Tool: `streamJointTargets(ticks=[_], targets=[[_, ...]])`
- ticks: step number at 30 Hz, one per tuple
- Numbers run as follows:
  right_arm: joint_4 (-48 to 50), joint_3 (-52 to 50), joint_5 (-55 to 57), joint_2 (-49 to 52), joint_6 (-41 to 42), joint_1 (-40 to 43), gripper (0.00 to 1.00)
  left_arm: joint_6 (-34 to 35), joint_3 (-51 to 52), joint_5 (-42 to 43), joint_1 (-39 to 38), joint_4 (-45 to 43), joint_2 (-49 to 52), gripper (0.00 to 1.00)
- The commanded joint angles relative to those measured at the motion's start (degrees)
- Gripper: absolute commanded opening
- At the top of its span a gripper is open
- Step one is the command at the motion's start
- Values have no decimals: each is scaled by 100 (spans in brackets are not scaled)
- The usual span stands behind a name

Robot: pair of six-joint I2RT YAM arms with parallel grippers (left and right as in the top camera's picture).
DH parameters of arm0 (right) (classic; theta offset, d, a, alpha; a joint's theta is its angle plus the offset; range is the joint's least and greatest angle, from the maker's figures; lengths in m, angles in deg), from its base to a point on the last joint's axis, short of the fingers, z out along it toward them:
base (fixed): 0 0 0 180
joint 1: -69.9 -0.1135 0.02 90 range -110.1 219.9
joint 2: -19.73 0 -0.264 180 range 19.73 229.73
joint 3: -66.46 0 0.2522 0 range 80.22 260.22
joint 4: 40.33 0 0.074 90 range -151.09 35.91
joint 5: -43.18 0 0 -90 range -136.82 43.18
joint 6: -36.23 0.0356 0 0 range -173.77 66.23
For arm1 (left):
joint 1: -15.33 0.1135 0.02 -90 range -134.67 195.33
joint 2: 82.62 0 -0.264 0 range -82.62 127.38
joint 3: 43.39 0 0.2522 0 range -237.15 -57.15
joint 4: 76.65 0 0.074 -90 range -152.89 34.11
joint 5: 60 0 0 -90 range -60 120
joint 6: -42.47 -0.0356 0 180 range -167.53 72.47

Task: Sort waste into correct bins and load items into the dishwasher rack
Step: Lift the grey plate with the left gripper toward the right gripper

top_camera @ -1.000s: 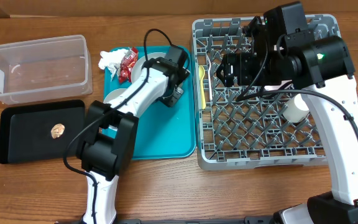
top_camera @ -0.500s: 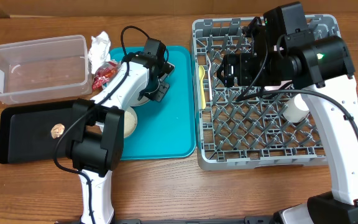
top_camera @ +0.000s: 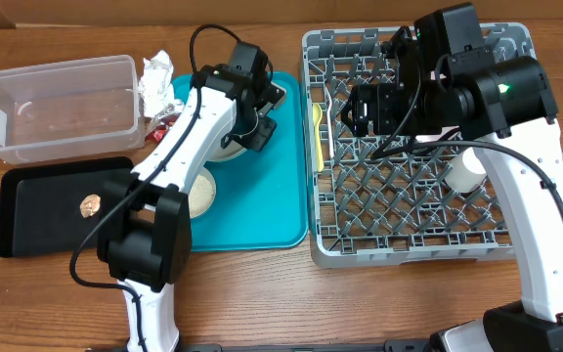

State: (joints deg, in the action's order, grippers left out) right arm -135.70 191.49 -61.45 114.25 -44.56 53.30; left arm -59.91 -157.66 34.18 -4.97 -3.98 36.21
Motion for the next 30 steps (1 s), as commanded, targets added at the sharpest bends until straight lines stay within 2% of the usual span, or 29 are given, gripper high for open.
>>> streamJointTargets(ticks=[1, 8, 12, 13, 16, 21, 28, 30], targets=[[160, 0, 0, -20, -26, -11, 93, 129, -531, 170, -42, 448, -581, 4], [448, 2, -2, -20, -22, 170, 93, 282, -841, 256, -24, 745, -1665, 4], [560, 2, -7, -20, -24, 372, 93, 50, -841, 319, -37, 1130, -1965, 4], [590, 2, -7, -20, -26, 426, 94, -76, -841, 380, -37, 1248, -1996, 4], [669, 2, -243, -20, -160, 564, 95, -1019, -841, 944, -37, 1821, -2013, 4], [579, 2, -1399, -20, -1294, 575, 95, -2179, -841, 1460, -168, 2487, -2017, 4], [614, 2, -1491, -13, -1287, 590, 95, -2981, -841, 2238, -221, 2726, -2371, 4], [643, 2, -2085, -15, -955, 592, 95, -3316, -841, 2282, -221, 2817, -2677, 4]])
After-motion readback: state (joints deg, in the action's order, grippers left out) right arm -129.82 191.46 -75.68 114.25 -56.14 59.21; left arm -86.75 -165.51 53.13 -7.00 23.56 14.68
